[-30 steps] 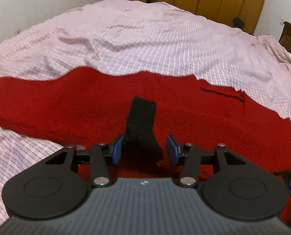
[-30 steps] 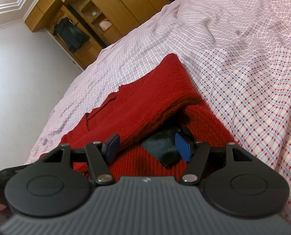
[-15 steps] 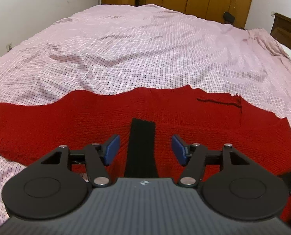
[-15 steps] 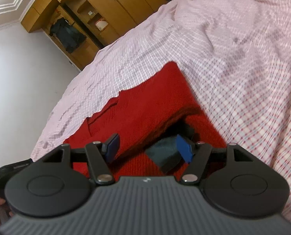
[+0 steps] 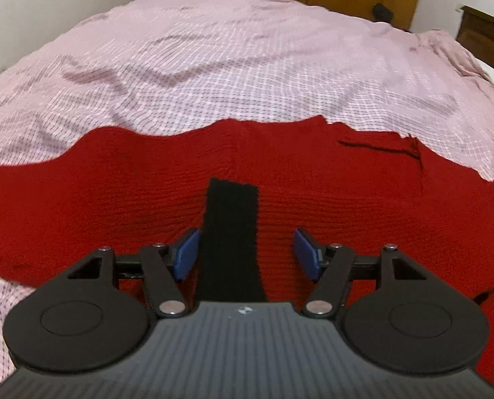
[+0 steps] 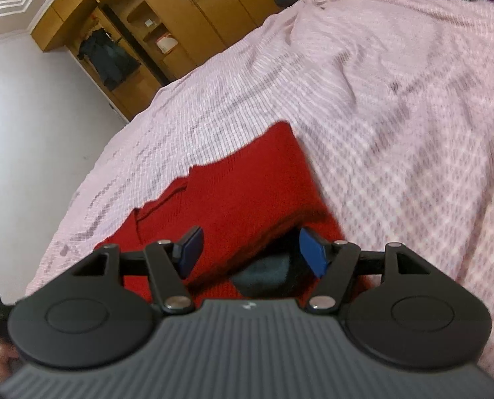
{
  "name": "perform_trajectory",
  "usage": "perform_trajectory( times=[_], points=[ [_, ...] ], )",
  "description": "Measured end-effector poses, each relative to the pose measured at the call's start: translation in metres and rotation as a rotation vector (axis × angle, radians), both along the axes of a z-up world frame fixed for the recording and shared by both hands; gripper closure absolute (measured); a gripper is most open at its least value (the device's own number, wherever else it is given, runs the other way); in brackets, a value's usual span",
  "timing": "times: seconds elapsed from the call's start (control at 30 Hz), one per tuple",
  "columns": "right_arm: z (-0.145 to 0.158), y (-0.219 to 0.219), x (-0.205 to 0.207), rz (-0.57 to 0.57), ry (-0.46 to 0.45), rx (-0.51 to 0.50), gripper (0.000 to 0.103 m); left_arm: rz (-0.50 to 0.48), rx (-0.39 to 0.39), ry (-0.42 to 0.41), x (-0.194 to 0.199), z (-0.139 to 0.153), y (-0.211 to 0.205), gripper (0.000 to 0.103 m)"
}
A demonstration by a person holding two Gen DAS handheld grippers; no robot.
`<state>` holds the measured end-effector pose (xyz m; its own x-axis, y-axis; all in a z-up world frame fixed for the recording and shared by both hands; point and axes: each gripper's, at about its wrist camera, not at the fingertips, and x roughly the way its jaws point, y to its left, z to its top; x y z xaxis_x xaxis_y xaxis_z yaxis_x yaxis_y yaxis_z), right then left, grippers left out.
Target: Fold small clothes
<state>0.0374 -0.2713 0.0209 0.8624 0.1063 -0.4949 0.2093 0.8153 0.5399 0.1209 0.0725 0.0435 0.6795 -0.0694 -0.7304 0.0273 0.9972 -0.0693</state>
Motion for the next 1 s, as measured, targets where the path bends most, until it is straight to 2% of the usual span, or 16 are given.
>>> perform_trajectory(
  times=[0.17, 0.27, 0.4, 0.5, 0.63, 0.77, 0.9, 0.97, 1.0],
  points=[
    [0.017, -0.014, 0.026, 0.010, 0.002, -0.118, 0.036, -0.028, 0.035, -0.023, -0.001, -0.003, -0.007, 0.037],
    [0.014, -0.025, 0.044, -0.015, 0.042, -0.164, 0.036, -0.032, 0.047, -0.033, -0.007, -0.002, -0.009, 0.041],
    [0.005, -0.031, 0.058, 0.012, 0.055, -0.189, 0.036, -0.053, 0.026, -0.036, -0.015, 0.003, -0.013, 0.041],
    [-0.005, -0.030, 0.066, 0.038, 0.057, -0.187, 0.036, -0.084, -0.015, -0.055, -0.019, 0.005, -0.017, 0.040],
    [-0.020, -0.028, 0.070, 0.072, 0.043, -0.142, 0.036, -0.099, 0.015, -0.054, -0.013, -0.003, -0.025, 0.040],
    [-0.025, -0.021, 0.069, 0.092, 0.020, -0.165, 0.028, -0.065, -0.029, -0.042, -0.002, -0.012, -0.022, 0.040],
    [-0.024, -0.019, 0.071, 0.113, 0.009, -0.157, 0.027, -0.063, -0.026, -0.048, 0.006, -0.013, -0.026, 0.041],
    [-0.022, -0.019, 0.075, 0.123, 0.001, -0.152, 0.027, -0.077, -0.014, -0.060, 0.008, -0.013, -0.031, 0.049],
    [-0.021, -0.019, 0.077, 0.124, -0.003, -0.151, 0.027, -0.085, -0.009, -0.067, 0.008, -0.012, -0.034, 0.056]
  ],
)
